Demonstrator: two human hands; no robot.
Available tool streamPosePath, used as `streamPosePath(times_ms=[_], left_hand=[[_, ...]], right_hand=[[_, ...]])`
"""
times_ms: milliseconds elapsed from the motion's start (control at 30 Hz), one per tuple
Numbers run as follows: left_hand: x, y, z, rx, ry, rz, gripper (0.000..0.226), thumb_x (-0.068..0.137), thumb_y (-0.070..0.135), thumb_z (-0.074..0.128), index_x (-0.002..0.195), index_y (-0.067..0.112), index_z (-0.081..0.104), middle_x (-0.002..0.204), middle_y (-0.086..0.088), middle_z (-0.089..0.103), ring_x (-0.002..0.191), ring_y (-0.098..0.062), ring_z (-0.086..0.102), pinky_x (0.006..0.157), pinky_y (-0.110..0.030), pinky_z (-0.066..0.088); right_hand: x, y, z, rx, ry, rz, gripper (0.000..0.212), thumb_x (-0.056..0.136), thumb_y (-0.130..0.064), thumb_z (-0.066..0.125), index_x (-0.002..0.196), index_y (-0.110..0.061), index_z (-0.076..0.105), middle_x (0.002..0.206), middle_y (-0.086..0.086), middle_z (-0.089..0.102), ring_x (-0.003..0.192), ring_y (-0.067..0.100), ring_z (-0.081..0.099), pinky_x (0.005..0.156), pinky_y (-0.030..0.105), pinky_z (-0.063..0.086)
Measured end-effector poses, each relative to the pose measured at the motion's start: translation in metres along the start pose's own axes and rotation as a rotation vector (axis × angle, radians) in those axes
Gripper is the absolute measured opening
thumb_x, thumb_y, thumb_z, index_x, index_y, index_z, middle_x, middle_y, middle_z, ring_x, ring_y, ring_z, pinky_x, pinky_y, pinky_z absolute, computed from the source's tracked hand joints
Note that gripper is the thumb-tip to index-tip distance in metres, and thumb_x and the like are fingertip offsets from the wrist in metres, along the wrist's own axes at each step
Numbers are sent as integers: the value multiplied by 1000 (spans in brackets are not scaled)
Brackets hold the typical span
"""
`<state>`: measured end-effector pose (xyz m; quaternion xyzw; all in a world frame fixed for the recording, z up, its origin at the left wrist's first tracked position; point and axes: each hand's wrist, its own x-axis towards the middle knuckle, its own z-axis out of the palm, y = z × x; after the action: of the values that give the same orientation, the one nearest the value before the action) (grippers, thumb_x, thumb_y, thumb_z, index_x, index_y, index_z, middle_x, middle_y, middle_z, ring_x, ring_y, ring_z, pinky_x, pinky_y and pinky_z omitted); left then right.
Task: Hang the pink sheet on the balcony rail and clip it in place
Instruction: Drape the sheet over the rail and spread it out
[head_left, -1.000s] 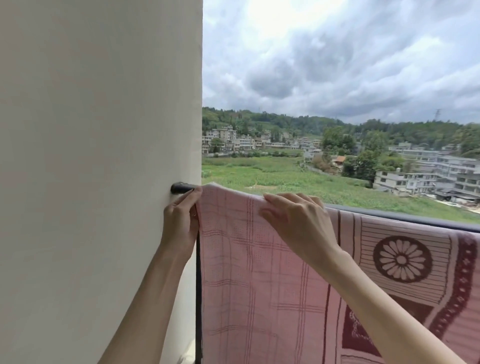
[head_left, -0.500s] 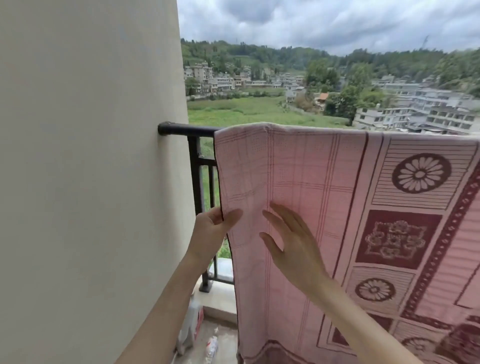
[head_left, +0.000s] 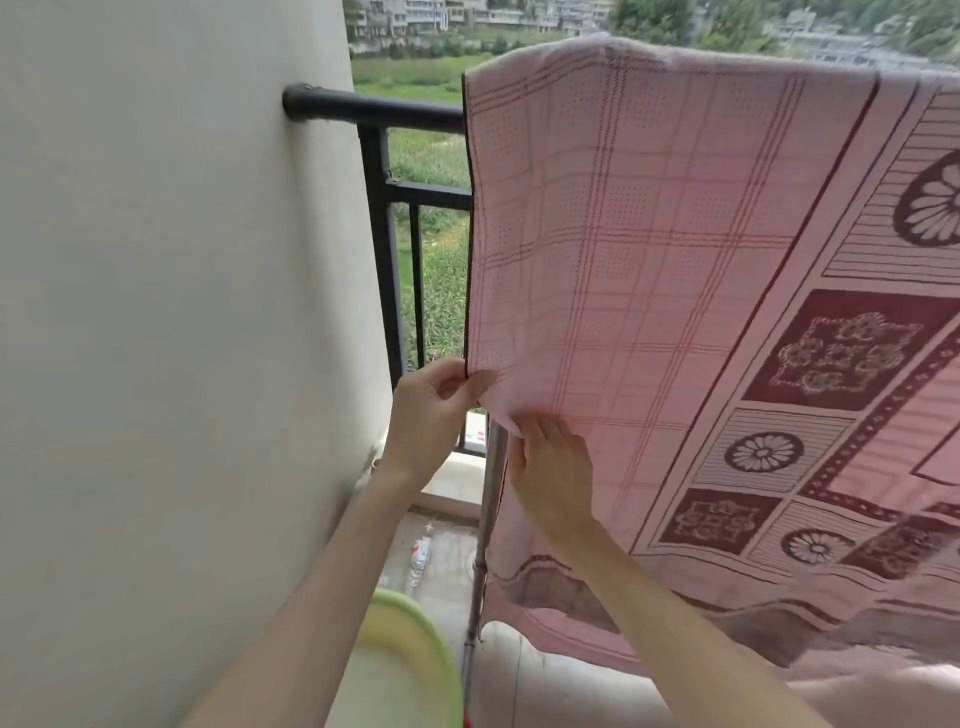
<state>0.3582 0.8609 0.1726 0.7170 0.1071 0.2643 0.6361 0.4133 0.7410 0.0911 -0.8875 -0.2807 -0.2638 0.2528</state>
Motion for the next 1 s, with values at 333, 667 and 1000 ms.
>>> streamPosePath(times_ms=[333,667,1000], left_hand=[[-21,-34,56,144,50,-39,15,82,12,68,71,3,62,76,-27,63,74,-44,60,69,-55,51],[-10,-57,26,193,10,-125,21,86,9,62,68,18,56,66,-4,58,66,-25,55,66,-35,46],[38,108,30,-120,282,235,21,87,33,60,72,20,52,66,10,49,51,4,45,50,-12,40]], right_hand=[[-48,60,-11,40,-89,-58,23,79,-20,50,69,-15,69,59,-2,66,52,19,60,42,21,43],[-52,66,-13,292,-640,250,35,99,-30,41,126,-16,59,126,2,62,116,20,57,100,35,42],[79,39,-179,167,477,-230,21,91,-14,53,101,-4,68,93,6,69,89,20,59,79,33,48]])
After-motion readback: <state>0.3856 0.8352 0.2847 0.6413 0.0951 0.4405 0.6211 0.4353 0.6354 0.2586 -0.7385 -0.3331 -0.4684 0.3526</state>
